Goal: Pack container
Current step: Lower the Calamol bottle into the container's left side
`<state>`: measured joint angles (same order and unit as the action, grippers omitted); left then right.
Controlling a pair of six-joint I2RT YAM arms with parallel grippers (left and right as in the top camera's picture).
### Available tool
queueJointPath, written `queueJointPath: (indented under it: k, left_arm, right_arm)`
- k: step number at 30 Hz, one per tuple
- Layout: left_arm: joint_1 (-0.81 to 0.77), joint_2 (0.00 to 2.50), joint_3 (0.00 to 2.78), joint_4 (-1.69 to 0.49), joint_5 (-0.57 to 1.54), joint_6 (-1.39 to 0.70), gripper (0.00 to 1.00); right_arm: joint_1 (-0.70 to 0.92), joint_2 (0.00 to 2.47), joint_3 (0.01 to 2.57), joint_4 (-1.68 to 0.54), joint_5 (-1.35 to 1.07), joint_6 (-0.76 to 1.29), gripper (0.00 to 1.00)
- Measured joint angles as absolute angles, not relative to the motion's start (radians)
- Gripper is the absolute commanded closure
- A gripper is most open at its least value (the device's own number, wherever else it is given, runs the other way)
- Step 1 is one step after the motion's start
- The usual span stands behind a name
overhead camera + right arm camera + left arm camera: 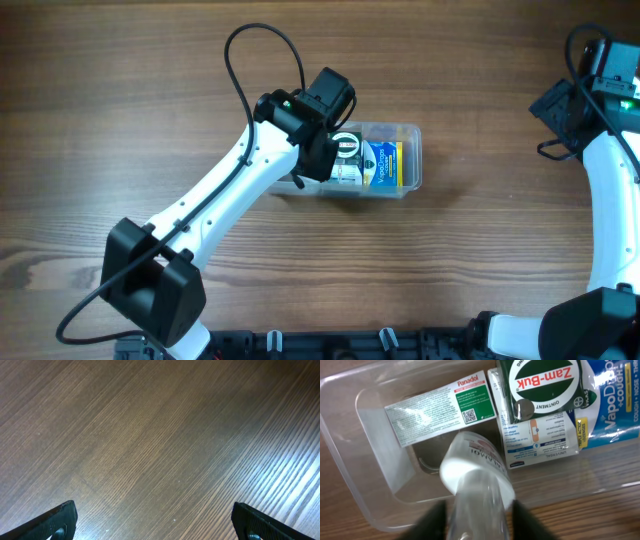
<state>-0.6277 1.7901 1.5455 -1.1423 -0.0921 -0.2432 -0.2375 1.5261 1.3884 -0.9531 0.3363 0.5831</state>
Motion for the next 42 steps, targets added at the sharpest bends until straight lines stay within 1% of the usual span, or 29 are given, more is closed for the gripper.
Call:
queueJointPath:
  k: [1, 2, 3, 10, 16, 18, 19, 21, 23, 25, 32, 34, 42]
  left_arm:
    - [-0.628, 1.790, 1.546, -1.141, -0.092, -0.244, 0.46]
    - [-0.628, 1.790, 1.546, -1.140, -0.093, -0.244, 0.41]
    - [-0.628, 1.790, 1.546, -1.141, -0.092, -0.244, 0.39]
    - [-0.625, 1.777, 1.546, -1.160, -0.092, -0.244, 0.38]
    - [-0.566, 1.584, 1.546, -1.161, -0.093, -0.245, 0.39]
    - [-0.551, 1.523, 1.546, -1.171, -0.093, -0.245, 0.35]
    - [-0.547, 1.496, 1.546, -1.171, -0.093, -0.245, 0.36]
    - [-0.546, 1.472, 1.546, -1.170, -0.091, -0.245, 0.36]
    - [-0.546, 1.469, 1.546, -1.169, -0.084, -0.245, 0.34]
    - [-0.546, 1.496, 1.546, -1.153, -0.080, -0.244, 0.34]
    - [-0.549, 1.726, 1.546, -0.929, -0.008, -0.196, 0.36]
    - [-0.552, 1.763, 1.546, -0.896, 0.001, -0.173, 0.35]
    - [-0.564, 1.893, 1.546, -0.848, 0.014, -0.108, 0.36]
  right_arm:
    - [-0.237, 1.526, 1.388, -0.953, 0.336, 0.583, 0.00]
    - [-0.237, 1.526, 1.388, -0.953, 0.336, 0.583, 0.00]
    - [-0.237, 1.526, 1.388, -0.953, 0.336, 0.583, 0.00]
    - [-0.237, 1.526, 1.388, -0.953, 0.336, 0.583, 0.00]
    - [-0.237, 1.526, 1.388, -0.953, 0.336, 0.583, 0.00]
    - [-0.237, 1.526, 1.388, -0.953, 0.336, 0.583, 0.00]
    - [-0.237, 1.526, 1.388, -0.953, 0.336, 0.583, 0.00]
    - [-0.237, 1.526, 1.388, -0.953, 0.336, 0.583, 0.00]
    - [-0.237, 1.526, 1.388, -0.953, 0.336, 0.583, 0.00]
    - [-0.237, 1.526, 1.388, -0.953, 0.336, 0.583, 0.00]
    - [-0.237, 1.526, 1.388, -0.953, 0.336, 0.583, 0.00]
    - [-0.237, 1.526, 1.388, -0.953, 0.336, 0.583, 0.00]
    - [-0.237, 1.526, 1.388, -0.953, 0.336, 0.583, 0.00]
